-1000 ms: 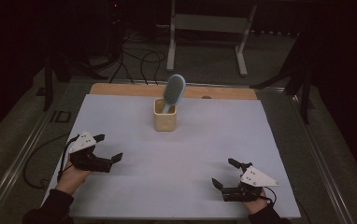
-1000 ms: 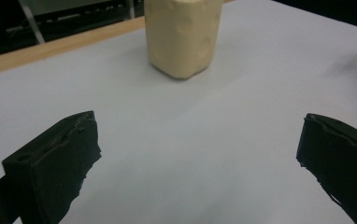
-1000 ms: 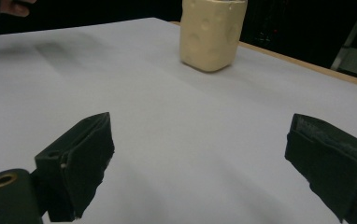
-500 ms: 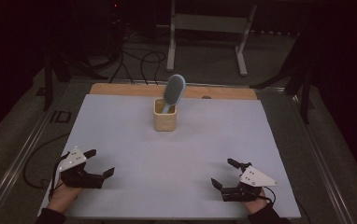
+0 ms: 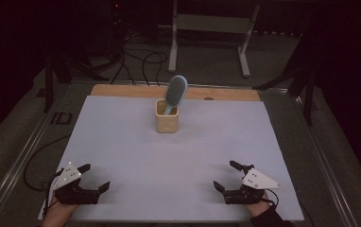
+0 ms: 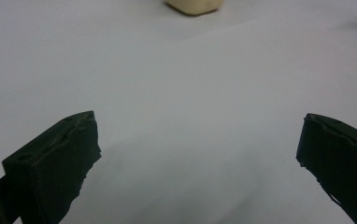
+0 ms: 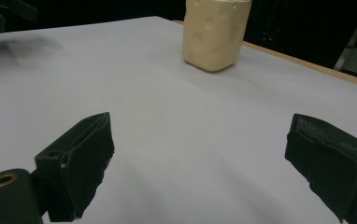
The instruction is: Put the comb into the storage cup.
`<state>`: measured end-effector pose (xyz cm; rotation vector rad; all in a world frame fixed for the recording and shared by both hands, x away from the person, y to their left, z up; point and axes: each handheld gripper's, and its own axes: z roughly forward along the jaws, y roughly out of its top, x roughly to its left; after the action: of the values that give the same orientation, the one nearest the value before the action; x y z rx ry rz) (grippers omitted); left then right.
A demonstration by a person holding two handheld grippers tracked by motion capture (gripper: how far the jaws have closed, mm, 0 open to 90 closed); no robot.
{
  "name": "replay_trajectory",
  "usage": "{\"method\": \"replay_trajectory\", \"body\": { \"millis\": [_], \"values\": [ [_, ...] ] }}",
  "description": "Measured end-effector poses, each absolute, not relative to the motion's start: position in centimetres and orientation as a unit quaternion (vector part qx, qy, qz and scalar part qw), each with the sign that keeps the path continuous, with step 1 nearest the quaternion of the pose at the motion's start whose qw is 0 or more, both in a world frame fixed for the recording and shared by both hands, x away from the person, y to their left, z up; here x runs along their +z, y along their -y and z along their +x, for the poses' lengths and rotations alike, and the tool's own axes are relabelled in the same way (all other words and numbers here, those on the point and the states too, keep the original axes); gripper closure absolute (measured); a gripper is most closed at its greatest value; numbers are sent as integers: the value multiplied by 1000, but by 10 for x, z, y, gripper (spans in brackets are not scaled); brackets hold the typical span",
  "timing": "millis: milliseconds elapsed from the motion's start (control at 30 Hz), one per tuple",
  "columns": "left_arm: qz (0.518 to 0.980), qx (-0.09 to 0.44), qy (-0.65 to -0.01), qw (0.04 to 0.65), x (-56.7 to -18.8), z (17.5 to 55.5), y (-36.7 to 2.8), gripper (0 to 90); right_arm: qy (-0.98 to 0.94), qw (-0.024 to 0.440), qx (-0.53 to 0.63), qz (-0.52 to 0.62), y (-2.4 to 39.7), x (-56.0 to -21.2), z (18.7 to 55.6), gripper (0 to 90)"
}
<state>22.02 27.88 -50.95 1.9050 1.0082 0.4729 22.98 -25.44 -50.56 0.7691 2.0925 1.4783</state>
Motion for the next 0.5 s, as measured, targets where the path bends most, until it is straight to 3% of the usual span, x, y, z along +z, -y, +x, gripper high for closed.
{"method": "replay_trajectory", "body": {
  "millis": [500],
  "values": [
    [752, 229, -432, 442, -516, 217, -299, 0, -761, 231, 537, 280, 255, -506, 231, 75]
  ]
}}
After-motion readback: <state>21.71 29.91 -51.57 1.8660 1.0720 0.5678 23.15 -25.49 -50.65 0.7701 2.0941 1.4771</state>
